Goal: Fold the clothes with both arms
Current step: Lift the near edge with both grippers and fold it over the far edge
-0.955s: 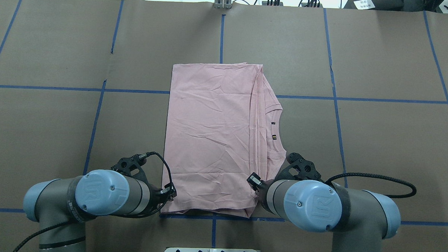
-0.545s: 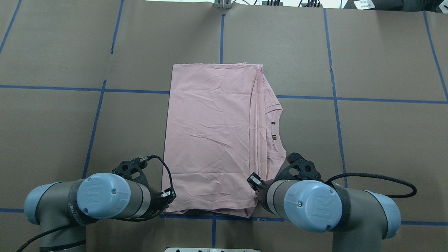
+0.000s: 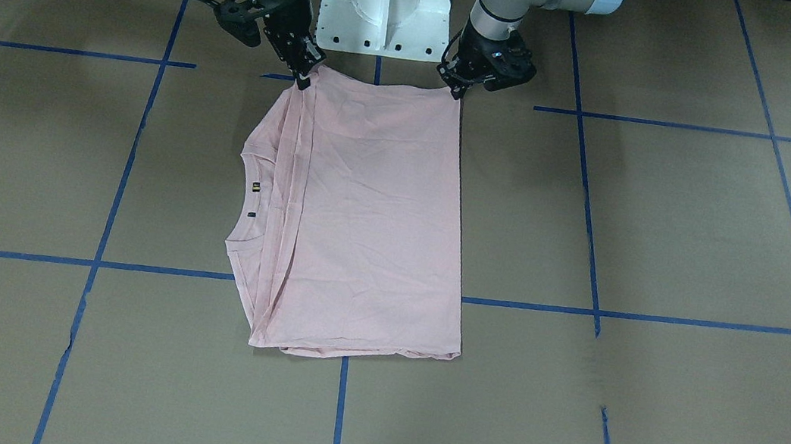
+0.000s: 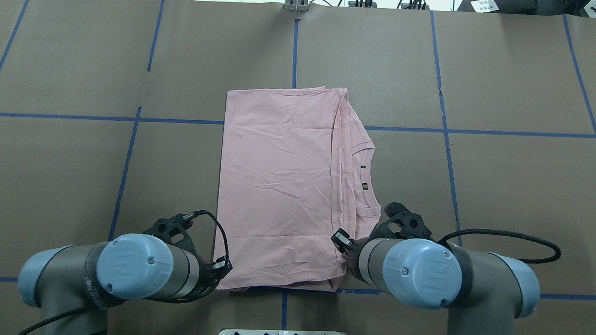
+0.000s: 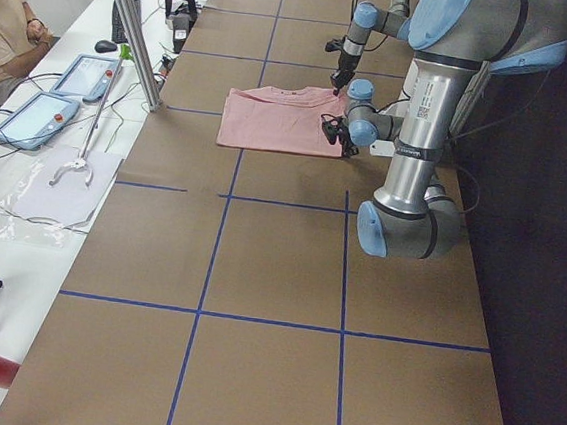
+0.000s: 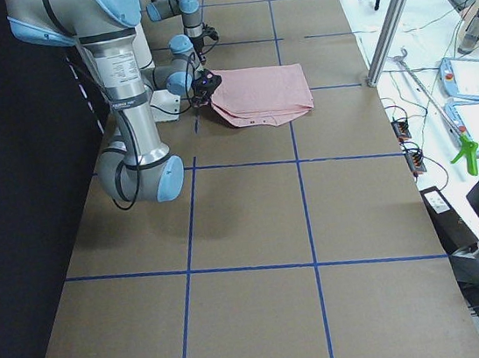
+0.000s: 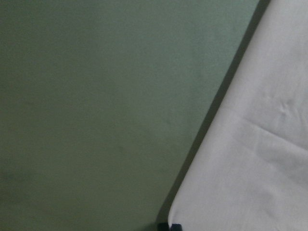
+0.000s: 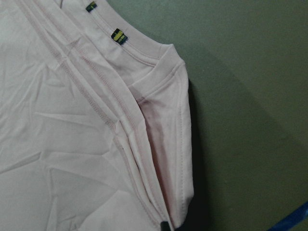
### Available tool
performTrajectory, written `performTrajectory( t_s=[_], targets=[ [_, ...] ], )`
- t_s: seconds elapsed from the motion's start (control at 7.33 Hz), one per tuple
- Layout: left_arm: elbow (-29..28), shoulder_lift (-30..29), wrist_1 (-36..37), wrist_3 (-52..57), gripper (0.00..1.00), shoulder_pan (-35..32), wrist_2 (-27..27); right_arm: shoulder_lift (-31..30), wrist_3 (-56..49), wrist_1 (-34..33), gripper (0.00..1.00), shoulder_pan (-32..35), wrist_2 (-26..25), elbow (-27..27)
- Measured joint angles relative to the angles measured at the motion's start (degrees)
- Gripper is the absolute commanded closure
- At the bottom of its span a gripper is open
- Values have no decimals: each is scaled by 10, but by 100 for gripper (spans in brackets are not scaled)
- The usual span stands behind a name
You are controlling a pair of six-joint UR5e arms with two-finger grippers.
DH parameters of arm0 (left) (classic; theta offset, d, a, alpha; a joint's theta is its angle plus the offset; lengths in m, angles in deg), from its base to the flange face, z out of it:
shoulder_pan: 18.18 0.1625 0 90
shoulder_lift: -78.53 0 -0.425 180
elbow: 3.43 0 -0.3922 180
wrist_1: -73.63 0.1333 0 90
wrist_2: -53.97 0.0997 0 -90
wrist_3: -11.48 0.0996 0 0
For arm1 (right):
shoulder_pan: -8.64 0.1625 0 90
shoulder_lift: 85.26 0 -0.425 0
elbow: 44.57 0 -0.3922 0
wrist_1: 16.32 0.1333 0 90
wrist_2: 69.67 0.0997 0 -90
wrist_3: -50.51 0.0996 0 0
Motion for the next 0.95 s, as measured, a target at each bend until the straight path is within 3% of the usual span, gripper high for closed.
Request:
performTrajectory(
  t_s=[0.27,0.55,0.68,0.95],
  targets=[
    [43,-22,43,-11,100,-1,-5,-20,3,-2,100,-4,2,41],
    [48,-57,59,40,100,-70,-7,-6,-14,-2,100,40,13,41],
    [33,-70,56,93,100,-119,-7,26,-33,-2,100,82,29,14],
    [-53,-98,10,166,100,-199,-5,106,-60,3,100,175,83,-81]
  ],
)
